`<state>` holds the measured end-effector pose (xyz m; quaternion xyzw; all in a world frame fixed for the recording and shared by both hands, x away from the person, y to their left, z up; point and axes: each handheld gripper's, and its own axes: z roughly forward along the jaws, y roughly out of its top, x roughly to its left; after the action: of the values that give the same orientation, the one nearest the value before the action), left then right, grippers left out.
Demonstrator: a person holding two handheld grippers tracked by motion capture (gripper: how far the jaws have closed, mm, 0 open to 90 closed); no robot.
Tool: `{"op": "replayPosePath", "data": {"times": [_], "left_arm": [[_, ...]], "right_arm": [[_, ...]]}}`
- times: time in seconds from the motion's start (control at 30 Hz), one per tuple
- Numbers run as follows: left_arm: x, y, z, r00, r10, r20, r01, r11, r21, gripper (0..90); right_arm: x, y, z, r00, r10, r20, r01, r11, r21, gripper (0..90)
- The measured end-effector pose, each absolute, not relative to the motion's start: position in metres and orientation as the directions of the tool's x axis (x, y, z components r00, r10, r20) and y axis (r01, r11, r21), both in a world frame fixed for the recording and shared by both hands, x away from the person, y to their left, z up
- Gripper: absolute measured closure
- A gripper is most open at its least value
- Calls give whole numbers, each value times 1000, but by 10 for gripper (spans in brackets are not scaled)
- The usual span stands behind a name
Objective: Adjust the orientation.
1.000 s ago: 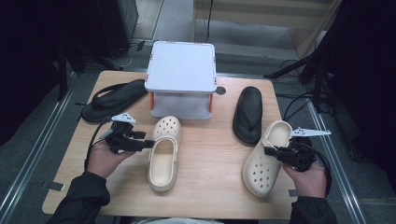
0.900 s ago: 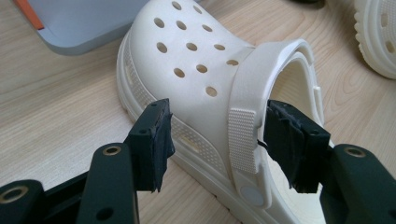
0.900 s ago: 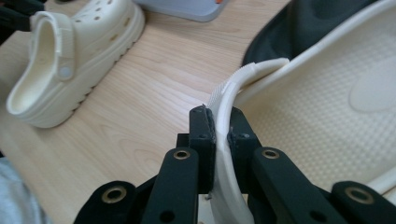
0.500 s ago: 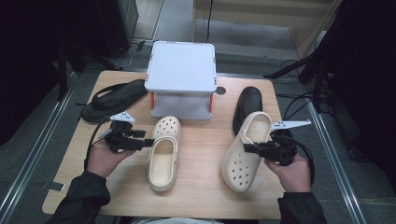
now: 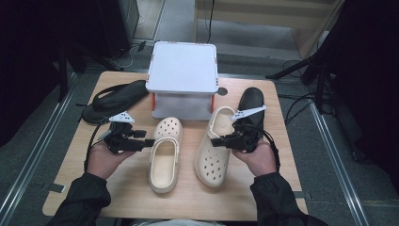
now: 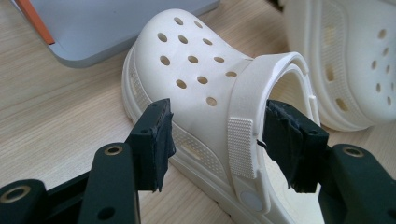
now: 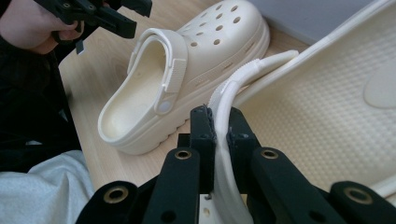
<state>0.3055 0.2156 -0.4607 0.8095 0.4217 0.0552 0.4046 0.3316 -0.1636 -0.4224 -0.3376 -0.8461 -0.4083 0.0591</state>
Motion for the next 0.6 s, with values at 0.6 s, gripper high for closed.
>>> {"op": "replayPosePath", "data": {"times": [0.6], "left_arm": [[294,209,-443,673,684,-283,610,-297,735,776]], "right_arm": [[359,-144,-447,-787,545,288,575,482,661,790]]}}
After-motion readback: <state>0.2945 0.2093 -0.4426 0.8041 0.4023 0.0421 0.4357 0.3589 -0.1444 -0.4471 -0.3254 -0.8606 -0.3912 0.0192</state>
